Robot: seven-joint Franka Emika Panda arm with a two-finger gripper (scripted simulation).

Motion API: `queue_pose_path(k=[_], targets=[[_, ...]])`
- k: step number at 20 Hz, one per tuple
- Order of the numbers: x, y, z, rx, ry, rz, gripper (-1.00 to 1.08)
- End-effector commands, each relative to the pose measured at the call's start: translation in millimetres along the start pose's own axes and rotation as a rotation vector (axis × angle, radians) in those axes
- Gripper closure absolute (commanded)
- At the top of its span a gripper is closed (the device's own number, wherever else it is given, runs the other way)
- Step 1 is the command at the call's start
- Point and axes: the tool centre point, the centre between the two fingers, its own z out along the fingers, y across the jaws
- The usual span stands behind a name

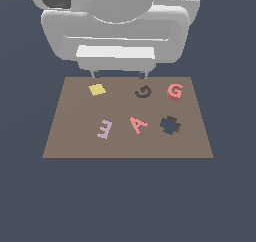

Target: Insert a designated object into the corresponding slot on a board.

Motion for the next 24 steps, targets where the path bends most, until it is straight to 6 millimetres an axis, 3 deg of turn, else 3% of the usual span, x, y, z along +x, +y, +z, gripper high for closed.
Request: queue_pose_path(k=[1,7,13,24], targets=[[0,0,0,0.000,0.000,0.000,-0.92],[-5,-6,6,0.000,-0.002,0.013,-0.92],[-19,-24,23,0.001,-0.009,0.052,-0.92],[-62,-89,79,0.003,-0.032,0.183,-0.92]])
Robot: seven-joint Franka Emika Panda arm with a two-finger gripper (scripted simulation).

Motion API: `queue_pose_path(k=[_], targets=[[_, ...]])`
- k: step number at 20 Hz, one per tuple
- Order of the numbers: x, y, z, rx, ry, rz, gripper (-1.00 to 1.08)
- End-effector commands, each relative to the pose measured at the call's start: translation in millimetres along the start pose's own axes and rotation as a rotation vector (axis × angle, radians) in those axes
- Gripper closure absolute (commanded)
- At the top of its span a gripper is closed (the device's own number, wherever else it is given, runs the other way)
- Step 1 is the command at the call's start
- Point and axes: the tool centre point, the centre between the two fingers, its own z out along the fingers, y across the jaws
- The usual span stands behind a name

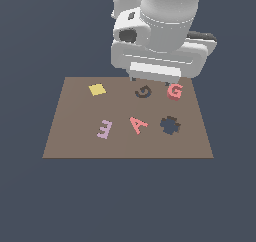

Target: Insert a designated object into the corresponding slot on a board.

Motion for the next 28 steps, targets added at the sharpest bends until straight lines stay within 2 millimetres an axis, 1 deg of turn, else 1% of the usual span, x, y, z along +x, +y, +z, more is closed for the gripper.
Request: queue_pose_path(k=[1,8,15,20,25,28], targets=[[-13,-16,16,0.001,-0.006,0.035,-0.92],[-40,-57,52,0.002,-0.021,0.116,-0.92],[-54,-84,74,0.003,-0.030,0.167,-0.92],[-57,-93,81,0.004,-0.032,0.182,-0.92],[-57,-93,82,0.004,-0.033,0.180,-0.92],[-57,-93,89,0.004,-0.033,0.182,-0.92]])
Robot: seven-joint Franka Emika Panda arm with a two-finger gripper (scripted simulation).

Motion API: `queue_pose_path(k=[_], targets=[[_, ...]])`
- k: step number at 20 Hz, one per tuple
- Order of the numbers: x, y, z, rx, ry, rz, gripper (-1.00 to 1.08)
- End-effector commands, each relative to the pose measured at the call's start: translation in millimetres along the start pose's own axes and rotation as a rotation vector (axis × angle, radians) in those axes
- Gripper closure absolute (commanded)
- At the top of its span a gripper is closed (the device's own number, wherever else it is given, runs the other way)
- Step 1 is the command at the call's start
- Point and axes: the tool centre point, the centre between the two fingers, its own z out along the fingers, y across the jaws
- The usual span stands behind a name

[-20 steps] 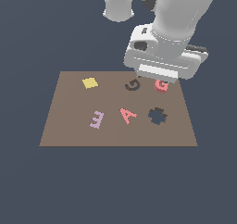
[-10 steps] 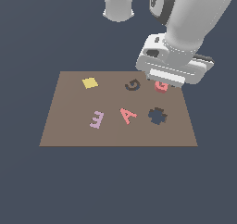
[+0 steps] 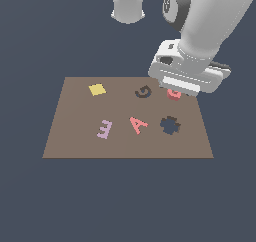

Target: Insert a designated object into the corresponding slot on a board.

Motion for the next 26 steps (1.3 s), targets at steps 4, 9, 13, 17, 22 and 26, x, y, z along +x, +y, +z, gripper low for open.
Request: queue_pose_path(k=[4,9,13,17,22,26], targets=[[-0.2,-0.5,14.7,0.000,-0.001,0.002,-0.92],[-0.2,-0.4,16.0,0.000,-0.001,0.002,1.08],[-0.2,-0.4,16.0,0.000,-0.001,0.002,1.08],[-0.4,-0.8,15.5,0.000,0.000,0.002,1.08],[-1.0,-0.4,15.4,0.000,0.000,-0.011,1.08],[-2.7,0.9,15.2,0.000,0.000,-0.047,1.08]])
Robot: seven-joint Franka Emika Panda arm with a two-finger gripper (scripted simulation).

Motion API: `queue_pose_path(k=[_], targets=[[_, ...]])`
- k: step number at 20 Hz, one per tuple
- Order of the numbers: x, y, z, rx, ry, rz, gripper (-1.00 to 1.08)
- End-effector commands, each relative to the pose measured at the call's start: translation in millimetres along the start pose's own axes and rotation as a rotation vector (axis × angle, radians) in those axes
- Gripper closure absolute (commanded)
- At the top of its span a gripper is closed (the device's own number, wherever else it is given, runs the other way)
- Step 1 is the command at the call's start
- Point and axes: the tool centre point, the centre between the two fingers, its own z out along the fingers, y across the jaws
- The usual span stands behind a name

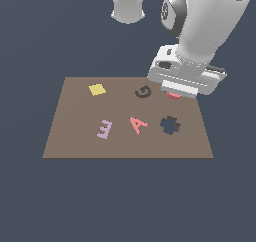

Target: Insert a designated object into the corresponding slot on a board.

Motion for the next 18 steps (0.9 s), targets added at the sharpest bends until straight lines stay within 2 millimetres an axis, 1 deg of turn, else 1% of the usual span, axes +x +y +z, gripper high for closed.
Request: queue_pose_path(k=[1,9,18], targets=[[-1,1,0,0.000,0.000,-0.027,1.08],[-8,7,-1,0.000,0.000,-0.186,1.08],[-17,20,-2,0.000,0.001,-0.473,1.08]])
